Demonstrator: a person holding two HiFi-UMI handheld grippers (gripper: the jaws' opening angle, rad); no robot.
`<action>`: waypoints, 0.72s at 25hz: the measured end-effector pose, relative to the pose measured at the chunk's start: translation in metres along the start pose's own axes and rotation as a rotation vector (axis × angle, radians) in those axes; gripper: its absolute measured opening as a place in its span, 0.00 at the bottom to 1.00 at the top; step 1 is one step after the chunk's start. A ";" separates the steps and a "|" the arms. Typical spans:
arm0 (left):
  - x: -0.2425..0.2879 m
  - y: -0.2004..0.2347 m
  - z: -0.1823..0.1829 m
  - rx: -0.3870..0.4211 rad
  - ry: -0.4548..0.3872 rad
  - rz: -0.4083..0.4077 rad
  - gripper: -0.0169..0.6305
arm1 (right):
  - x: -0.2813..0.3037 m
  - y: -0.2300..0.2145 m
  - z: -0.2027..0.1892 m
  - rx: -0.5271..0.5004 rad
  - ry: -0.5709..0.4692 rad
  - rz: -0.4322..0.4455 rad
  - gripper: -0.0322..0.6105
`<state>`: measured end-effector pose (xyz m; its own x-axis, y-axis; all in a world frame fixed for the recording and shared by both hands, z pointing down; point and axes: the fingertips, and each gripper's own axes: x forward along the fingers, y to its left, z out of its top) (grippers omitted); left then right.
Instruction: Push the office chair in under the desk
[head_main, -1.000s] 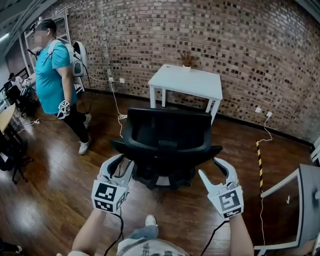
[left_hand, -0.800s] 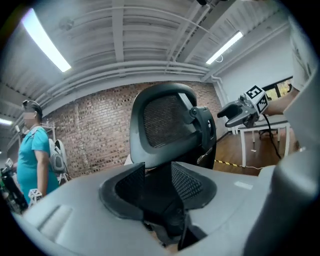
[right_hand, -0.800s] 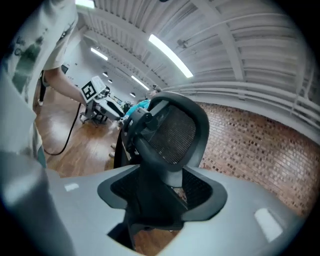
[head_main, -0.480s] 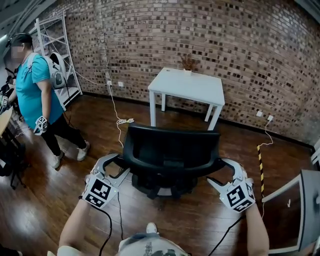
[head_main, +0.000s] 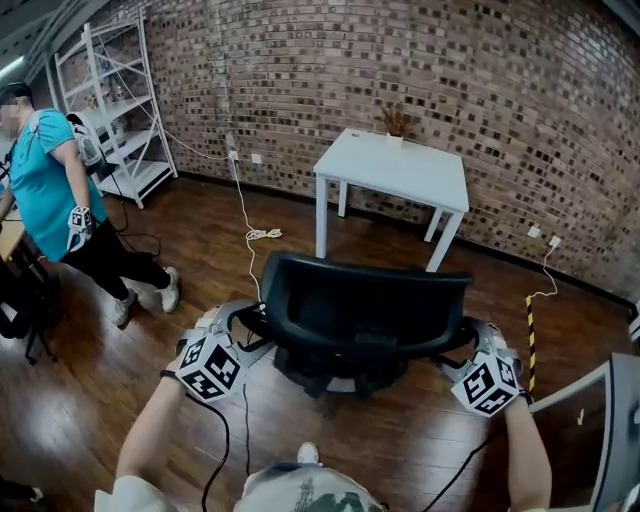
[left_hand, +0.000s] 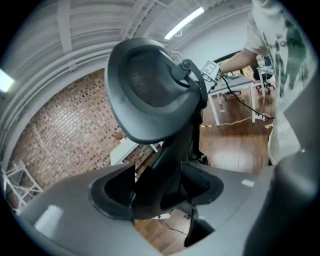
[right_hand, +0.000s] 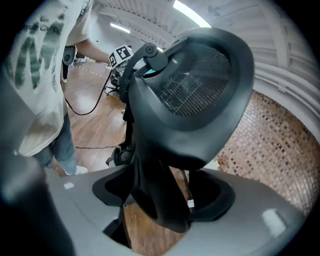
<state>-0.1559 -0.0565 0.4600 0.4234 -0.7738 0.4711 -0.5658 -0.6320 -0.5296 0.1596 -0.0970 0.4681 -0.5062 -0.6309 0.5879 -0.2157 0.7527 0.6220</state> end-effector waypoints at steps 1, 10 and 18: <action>0.002 -0.001 -0.001 0.022 0.010 0.000 0.48 | 0.004 0.001 0.000 -0.004 0.006 0.005 0.56; 0.016 0.006 -0.004 0.157 0.027 0.030 0.47 | 0.023 -0.011 0.000 -0.067 0.040 -0.065 0.51; 0.022 0.007 -0.009 0.170 0.063 -0.006 0.46 | 0.033 -0.013 -0.003 -0.093 0.057 -0.086 0.48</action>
<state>-0.1570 -0.0782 0.4730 0.3783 -0.7692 0.5150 -0.4336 -0.6388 -0.6355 0.1478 -0.1281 0.4808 -0.4406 -0.7040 0.5569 -0.1769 0.6764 0.7150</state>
